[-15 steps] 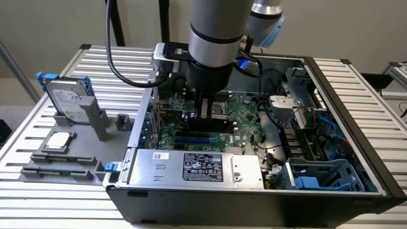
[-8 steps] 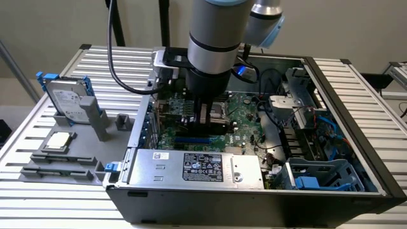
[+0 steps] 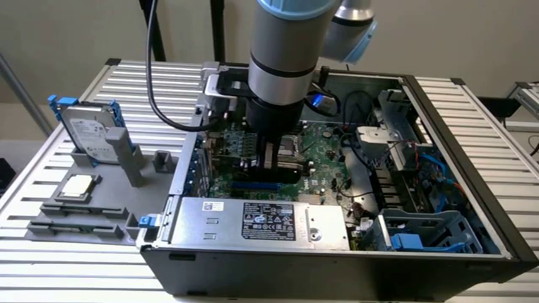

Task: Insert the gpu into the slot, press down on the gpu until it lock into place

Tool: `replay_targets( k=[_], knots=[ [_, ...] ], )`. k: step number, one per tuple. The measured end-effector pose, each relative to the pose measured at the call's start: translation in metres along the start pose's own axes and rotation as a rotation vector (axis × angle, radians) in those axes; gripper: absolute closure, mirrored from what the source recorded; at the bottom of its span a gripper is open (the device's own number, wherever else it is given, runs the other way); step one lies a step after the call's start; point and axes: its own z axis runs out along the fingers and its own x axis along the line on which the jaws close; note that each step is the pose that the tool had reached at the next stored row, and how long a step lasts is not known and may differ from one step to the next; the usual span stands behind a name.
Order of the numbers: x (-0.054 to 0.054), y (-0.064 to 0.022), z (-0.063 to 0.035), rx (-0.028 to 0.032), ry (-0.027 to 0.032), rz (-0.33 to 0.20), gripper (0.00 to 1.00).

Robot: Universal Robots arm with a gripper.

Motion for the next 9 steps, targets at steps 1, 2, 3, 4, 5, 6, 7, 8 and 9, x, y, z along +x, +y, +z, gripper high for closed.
replay_targets(
  k=[1, 2, 3, 4, 5, 6, 7, 8, 9],
  knots=[
    [-0.0003, -0.0001, 0.0011, 0.0000, 0.0012, 0.000, 0.74],
    [-0.0004, -0.0001, 0.0018, -0.0001, 0.0018, 0.000, 0.74],
    [-0.0006, -0.0001, 0.0024, -0.0001, 0.0024, 0.000, 0.74],
    [-0.0007, -0.0001, 0.0029, -0.0002, 0.0027, 0.000, 0.74],
    [-0.0008, 0.0000, 0.0033, -0.0002, 0.0030, 0.000, 0.74],
    [-0.0008, 0.0002, 0.0036, -0.0002, 0.0035, 0.000, 0.74],
    [-0.0007, 0.0005, 0.0040, -0.0003, 0.0040, 0.000, 0.74],
    [-0.0007, 0.0008, 0.0043, -0.0003, 0.0047, 0.000, 0.74],
    [-0.0007, 0.0011, 0.0045, -0.0005, 0.0056, 0.000, 0.74]
  ],
)
